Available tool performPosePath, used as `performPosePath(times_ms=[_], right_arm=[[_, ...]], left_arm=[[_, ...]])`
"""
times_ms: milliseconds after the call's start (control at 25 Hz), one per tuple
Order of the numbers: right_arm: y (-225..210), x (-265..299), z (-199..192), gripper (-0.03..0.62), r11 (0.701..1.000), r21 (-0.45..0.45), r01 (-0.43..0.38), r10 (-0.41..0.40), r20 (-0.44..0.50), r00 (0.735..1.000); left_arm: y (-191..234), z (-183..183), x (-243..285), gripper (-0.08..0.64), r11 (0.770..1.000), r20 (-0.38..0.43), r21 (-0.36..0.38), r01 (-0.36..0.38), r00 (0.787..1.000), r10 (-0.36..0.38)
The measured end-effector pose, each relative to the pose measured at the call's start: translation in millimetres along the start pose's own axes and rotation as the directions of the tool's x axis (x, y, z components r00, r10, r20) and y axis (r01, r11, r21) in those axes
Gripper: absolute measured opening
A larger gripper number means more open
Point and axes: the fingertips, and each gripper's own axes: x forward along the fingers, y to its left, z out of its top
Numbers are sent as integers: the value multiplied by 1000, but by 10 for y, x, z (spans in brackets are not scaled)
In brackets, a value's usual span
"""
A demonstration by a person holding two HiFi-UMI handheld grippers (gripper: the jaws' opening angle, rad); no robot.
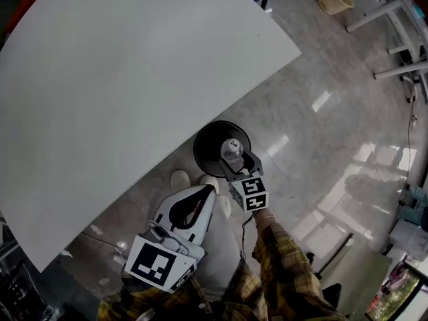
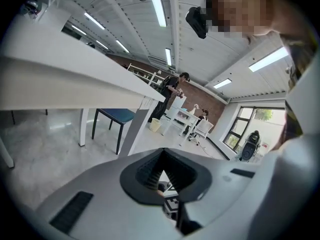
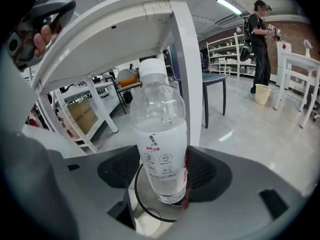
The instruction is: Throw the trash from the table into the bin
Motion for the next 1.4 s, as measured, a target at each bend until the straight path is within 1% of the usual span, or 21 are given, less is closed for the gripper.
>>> performPosePath(times_ms=[200, 440, 600, 760, 920, 1080, 1240, 1400], right_arm=[[-100, 397, -399, 281, 1000, -5, -21, 21, -55, 998], [-127, 821, -691, 282, 999, 8, -35, 36, -85, 996], [-201, 1023, -924, 282, 1000, 20, -24, 26, -130, 991], [-301, 1129, -1151, 282, 1000, 29, -3, 8, -179, 984], [-301, 1206, -1127, 282, 999, 32, 4, 2, -188, 982], [-313, 1232, -1090, 285, 999, 43, 2, 6, -189, 982], [-317, 1137, -1033, 285, 999, 53, 4, 5, -173, 985], [-279, 940, -893, 285, 999, 52, 13, -4, -167, 986]], left_arm=[[152, -210, 141, 8, 1000, 1, 11, -8, 1000, 8], [349, -321, 244, 8, 999, 25, 28, -18, 1000, 18], [387, -405, 311, 8, 999, 36, 29, -22, 999, 20], [364, -499, 400, 8, 999, 33, 41, -6, 999, 5], [335, -512, 442, 8, 999, 28, 42, 10, 1000, -11], [348, -503, 460, 8, 999, 22, 40, 7, 1000, -8], [329, -468, 440, 8, 1000, 19, 30, -1, 1000, 0], [239, -323, 393, 8, 1000, 13, 17, 3, 1000, -4]])
